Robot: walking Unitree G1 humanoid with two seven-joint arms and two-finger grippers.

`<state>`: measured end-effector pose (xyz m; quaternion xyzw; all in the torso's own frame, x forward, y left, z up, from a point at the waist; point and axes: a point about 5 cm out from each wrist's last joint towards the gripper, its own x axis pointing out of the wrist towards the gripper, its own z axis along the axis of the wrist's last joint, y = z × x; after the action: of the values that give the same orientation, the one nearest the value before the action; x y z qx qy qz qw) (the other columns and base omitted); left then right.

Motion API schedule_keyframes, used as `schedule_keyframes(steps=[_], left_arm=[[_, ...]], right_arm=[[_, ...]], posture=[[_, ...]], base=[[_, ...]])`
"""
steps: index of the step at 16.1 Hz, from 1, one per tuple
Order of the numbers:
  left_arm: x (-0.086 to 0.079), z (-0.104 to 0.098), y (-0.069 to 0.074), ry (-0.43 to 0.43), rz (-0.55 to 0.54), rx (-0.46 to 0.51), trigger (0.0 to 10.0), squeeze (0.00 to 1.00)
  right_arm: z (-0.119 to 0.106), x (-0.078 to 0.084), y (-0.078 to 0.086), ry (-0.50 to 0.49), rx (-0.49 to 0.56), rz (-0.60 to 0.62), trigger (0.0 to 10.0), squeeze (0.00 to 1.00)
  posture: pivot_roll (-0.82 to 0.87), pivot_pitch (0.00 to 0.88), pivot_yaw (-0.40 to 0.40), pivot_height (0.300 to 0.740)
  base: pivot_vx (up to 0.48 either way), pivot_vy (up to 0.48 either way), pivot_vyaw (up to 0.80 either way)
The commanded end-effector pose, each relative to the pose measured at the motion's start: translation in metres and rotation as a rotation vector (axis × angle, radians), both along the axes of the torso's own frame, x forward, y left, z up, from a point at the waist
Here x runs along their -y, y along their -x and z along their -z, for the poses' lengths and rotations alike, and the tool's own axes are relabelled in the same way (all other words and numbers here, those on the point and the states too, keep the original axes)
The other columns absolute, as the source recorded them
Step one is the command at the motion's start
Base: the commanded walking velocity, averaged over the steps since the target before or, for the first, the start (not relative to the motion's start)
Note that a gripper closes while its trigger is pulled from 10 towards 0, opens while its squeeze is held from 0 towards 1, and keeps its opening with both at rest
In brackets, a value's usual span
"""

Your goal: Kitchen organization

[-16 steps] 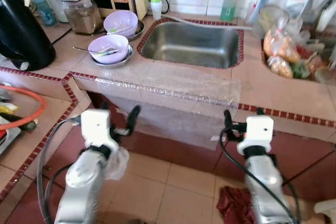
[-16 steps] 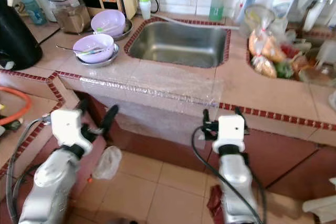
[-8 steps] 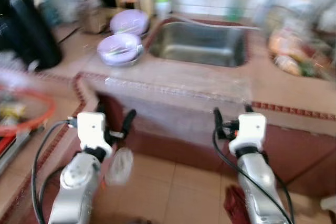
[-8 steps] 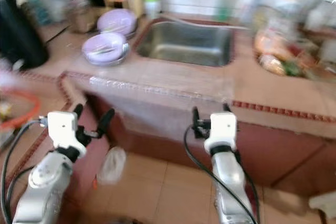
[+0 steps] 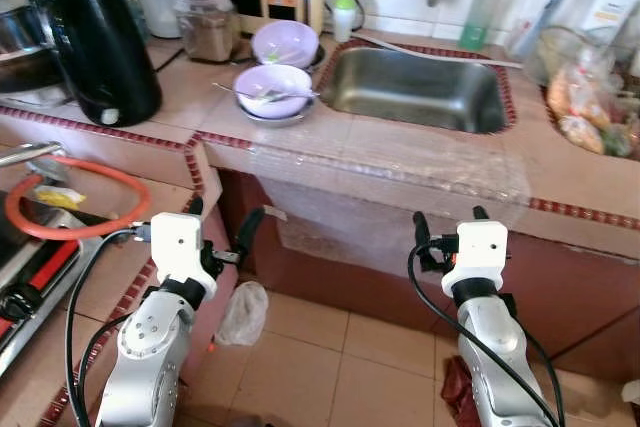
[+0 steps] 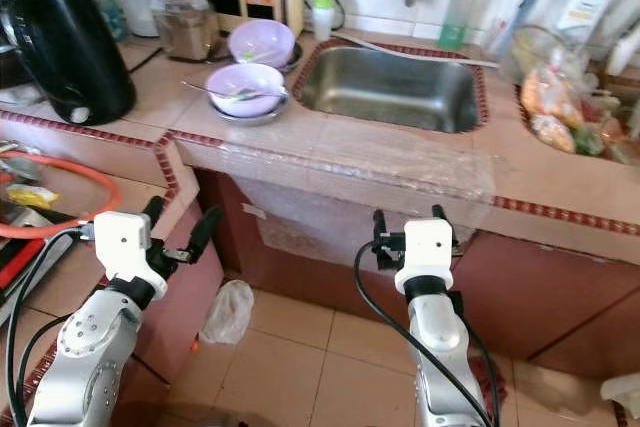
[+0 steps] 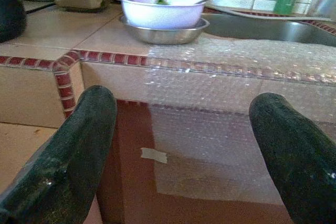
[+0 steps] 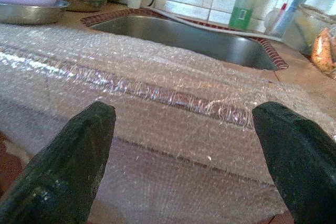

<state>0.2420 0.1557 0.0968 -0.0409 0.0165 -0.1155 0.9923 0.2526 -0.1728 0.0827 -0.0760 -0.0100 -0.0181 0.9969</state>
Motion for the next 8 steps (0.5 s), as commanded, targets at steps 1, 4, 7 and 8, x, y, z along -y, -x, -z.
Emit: schedule_keyframes(steps=[1, 4, 7, 8], left_arm=[[0.005, -0.004, -0.003, -0.002, 0.016, 0.023, 10.0, 0.0], [0.009, -0.015, -0.004, 0.01, 0.034, 0.074, 10.0, 0.0], [0.011, -0.022, -0.007, 0.023, 0.036, 0.102, 10.0, 0.0], [0.011, -0.023, -0.007, 0.025, 0.035, 0.105, 10.0, 0.0]], right_arm=[[0.0, 0.007, -0.001, 0.009, -0.004, 0.027, 10.0, 0.0], [-0.01, 0.004, -0.004, 0.0, 0.033, -0.016, 10.0, 0.0], [-0.012, 0.009, -0.004, 0.006, 0.031, 0.017, 10.0, 0.0], [-0.013, 0.01, -0.005, 0.011, 0.034, 0.022, 10.0, 0.0]], posture=[[0.0, 0.0, 0.008, 0.74], [0.0, 0.0, 0.013, 0.74], [-0.01, 0.0, 0.01, 0.74], [-0.01, 0.0, 0.011, 0.74]], base=[[0.0, 0.0, 0.0], [0.0, 0.0, 0.0], [0.0, 0.0, -0.22], [0.0, 0.0, -0.8]])
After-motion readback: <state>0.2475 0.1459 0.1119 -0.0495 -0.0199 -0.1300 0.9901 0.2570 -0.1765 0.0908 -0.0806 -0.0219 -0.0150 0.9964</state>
